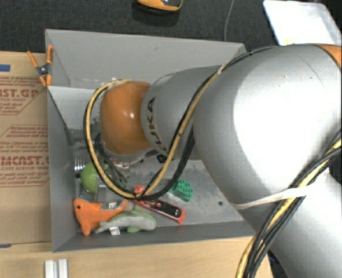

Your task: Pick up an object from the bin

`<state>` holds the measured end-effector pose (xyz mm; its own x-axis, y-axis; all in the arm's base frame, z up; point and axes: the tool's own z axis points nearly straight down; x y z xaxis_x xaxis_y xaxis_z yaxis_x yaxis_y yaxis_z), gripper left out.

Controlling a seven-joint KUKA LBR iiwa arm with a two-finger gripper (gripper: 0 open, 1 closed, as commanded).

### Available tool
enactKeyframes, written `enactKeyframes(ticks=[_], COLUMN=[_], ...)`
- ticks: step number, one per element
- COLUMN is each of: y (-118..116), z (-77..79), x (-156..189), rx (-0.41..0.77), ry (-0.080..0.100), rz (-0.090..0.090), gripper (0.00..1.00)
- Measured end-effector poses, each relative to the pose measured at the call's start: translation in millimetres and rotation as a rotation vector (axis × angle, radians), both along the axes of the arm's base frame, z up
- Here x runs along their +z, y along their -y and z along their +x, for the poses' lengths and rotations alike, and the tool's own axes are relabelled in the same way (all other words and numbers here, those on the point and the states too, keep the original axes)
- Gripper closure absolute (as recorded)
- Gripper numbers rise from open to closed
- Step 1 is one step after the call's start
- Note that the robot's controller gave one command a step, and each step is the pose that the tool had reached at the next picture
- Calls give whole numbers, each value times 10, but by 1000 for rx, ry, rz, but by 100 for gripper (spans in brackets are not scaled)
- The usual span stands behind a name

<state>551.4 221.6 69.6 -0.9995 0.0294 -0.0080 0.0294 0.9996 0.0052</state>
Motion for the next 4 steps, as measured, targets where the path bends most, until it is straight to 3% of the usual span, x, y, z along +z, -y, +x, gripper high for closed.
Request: enactKeyframes(ticks=[1, 2, 3, 4], y=[3, 3, -6, -7], z=[-18, -24, -6, -11], x=[242, 753, 1001, 1027], rx=[0, 1, 1, 1], ry=[-5, -8, 0, -2], rz=[-1, -2, 2, 2], gripper=[100, 100, 100, 100])
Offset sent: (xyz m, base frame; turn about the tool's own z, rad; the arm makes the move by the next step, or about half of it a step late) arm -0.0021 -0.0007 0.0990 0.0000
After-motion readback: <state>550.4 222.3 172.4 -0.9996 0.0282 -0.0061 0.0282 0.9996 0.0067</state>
